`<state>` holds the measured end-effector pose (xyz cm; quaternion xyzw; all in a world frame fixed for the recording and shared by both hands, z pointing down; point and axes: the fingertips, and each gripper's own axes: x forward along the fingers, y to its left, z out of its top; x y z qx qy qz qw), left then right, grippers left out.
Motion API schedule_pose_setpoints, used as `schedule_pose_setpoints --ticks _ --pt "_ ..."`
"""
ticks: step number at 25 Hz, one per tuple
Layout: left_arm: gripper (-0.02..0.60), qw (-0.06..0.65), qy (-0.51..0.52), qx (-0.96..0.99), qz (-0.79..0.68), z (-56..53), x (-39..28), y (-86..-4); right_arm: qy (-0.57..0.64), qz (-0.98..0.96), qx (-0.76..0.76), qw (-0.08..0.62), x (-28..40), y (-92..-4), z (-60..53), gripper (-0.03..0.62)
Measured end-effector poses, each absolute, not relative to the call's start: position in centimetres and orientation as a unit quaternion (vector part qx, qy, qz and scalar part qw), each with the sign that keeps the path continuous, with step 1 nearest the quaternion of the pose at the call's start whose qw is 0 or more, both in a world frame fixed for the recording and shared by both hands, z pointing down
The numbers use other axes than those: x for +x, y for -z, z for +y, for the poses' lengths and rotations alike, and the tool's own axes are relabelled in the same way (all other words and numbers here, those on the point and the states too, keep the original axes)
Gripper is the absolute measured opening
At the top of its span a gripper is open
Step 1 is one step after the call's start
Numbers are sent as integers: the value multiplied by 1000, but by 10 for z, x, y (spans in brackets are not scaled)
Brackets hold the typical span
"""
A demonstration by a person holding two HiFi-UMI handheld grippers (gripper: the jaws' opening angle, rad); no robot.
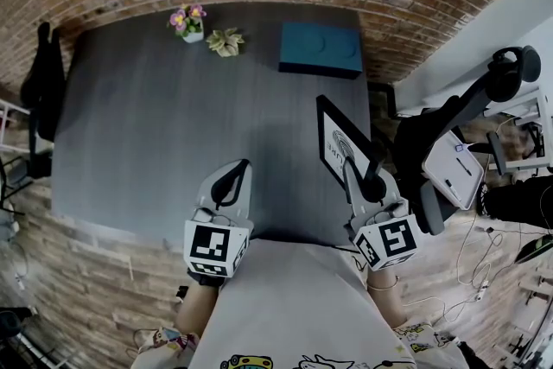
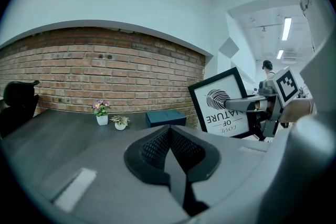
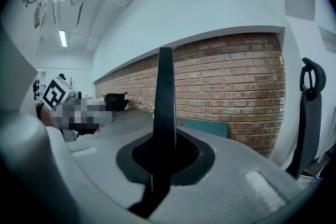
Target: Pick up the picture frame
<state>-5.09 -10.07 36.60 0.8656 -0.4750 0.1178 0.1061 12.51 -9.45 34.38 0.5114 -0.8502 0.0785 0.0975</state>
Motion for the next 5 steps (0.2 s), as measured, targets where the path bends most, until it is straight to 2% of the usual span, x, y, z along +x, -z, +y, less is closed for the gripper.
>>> schedule_pose_setpoints --ticks 5 --pt "12 107 -120 865 -475 -100 -50 -364 -81 -850 512 97 126 -346 -93 12"
